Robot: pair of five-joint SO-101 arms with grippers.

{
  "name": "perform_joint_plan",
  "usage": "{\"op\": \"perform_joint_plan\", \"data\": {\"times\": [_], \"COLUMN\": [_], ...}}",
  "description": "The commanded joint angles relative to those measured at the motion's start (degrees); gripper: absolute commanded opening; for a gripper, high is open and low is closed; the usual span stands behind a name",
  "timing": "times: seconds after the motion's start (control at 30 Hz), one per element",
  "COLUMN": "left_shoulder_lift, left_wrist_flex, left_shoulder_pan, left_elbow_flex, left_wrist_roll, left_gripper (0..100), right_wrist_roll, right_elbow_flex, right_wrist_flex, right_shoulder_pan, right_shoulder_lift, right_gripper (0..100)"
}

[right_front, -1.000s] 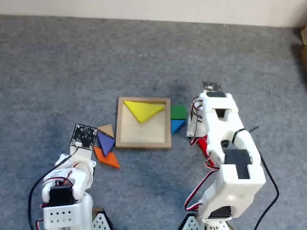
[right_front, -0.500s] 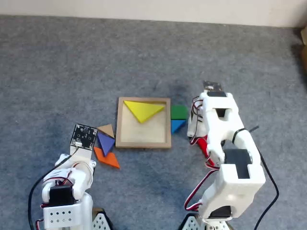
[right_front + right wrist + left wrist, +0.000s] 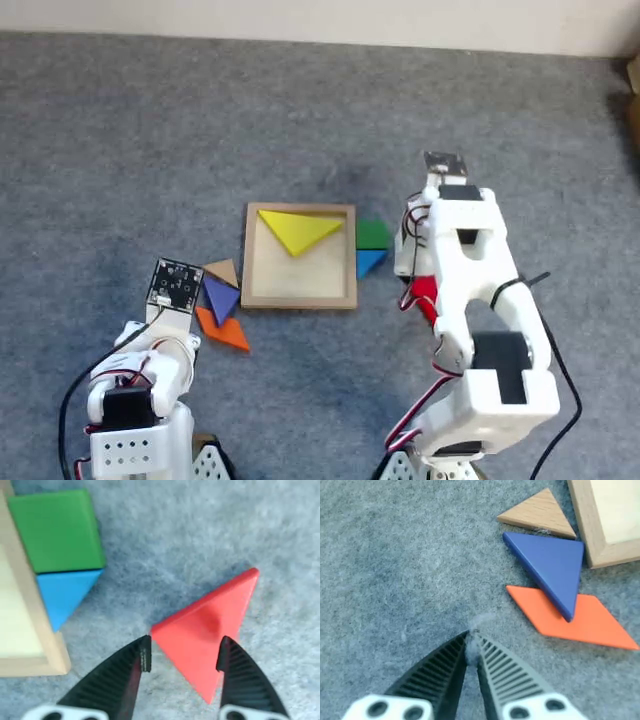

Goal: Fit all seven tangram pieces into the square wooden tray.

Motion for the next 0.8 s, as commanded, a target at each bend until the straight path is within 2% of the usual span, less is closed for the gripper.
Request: {"op": "perform_joint_plan", "data": {"times": [0.0,0.17,0.4,0.77], "left_shoulder_lift": [-0.31,-0.31,-0.31,-0.31], "left_wrist_flex": [-0.97,-0.97,-0.97,-0.97], "left_shoulder_pan": [-0.57,-0.57,-0.57,-0.57], "left_elbow_flex": [-0.22,-0.22,-0.22,-0.22], "left_wrist_roll": [-0.44,-0.44,-0.44,-0.44], "left_gripper": [1,1,1,1], "right_wrist_roll": [0.62,0.09,-2.73,-2.55], "right_elbow_flex": [-2.15,-2.15,-2.07,-2.15], "right_wrist_flex": [0.66,0.66,0.40,-4.26], "right_shoulder_pan": [-3.91,-5.14,0.04,0.84], "right_shoulder_lift": [-4.70,-6.90,-2.77,8.66], "right_gripper": [20.6,21.1,36.8,36.8]}}
